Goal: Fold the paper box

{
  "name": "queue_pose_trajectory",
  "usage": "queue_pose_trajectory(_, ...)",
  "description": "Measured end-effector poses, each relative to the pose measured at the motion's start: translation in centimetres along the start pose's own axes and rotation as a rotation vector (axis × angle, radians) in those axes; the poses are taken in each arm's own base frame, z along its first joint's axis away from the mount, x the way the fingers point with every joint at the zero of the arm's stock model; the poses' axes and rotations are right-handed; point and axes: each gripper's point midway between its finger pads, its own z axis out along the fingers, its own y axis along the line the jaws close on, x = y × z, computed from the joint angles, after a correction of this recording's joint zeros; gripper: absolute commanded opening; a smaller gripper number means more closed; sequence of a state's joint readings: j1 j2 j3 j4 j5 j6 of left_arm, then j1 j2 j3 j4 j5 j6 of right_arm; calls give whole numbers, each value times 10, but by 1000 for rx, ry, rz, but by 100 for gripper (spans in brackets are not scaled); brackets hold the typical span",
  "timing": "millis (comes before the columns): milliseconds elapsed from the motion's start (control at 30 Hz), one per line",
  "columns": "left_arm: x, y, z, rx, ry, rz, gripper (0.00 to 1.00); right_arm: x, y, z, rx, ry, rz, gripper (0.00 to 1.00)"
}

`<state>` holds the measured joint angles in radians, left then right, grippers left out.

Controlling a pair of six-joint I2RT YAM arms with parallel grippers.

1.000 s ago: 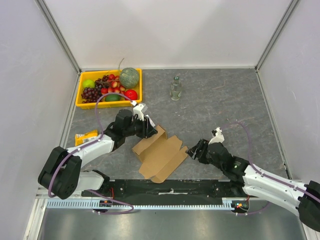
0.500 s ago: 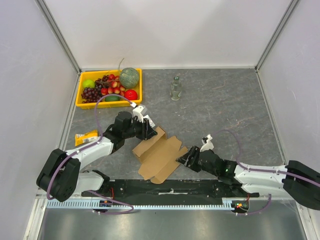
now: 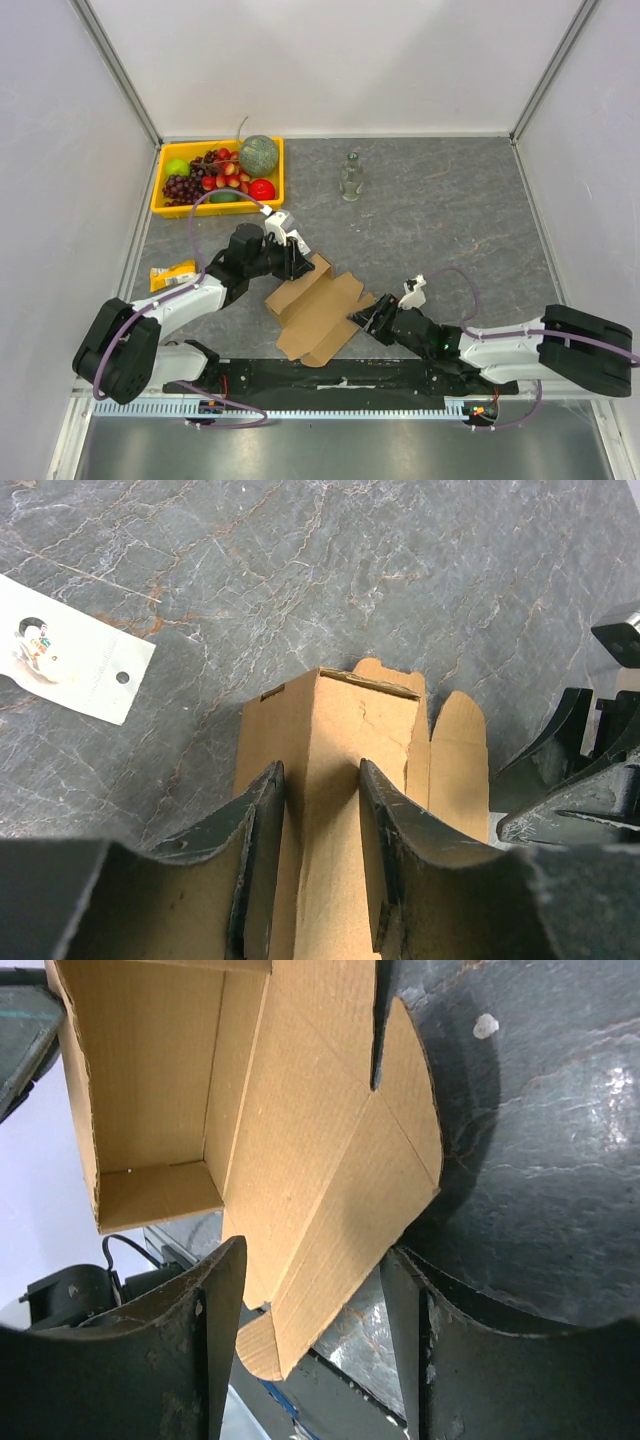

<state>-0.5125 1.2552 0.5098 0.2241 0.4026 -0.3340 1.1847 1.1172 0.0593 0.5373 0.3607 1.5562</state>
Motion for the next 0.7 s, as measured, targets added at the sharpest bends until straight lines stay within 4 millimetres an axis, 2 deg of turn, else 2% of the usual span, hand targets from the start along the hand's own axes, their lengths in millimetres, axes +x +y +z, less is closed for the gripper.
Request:
queue_pose_trajectory(167, 1, 0, 0, 1, -5, -8, 41, -3, 4, 7, -21, -33, 24, 59)
queue_pose_trajectory(433, 1, 0, -1, -2, -5, -17, 41, -10, 19, 13, -89, -84, 46, 40)
queue_pose_trajectory(700, 1, 0, -1, -2, -6, -20, 41, -11, 16, 14, -82, -94, 1, 27)
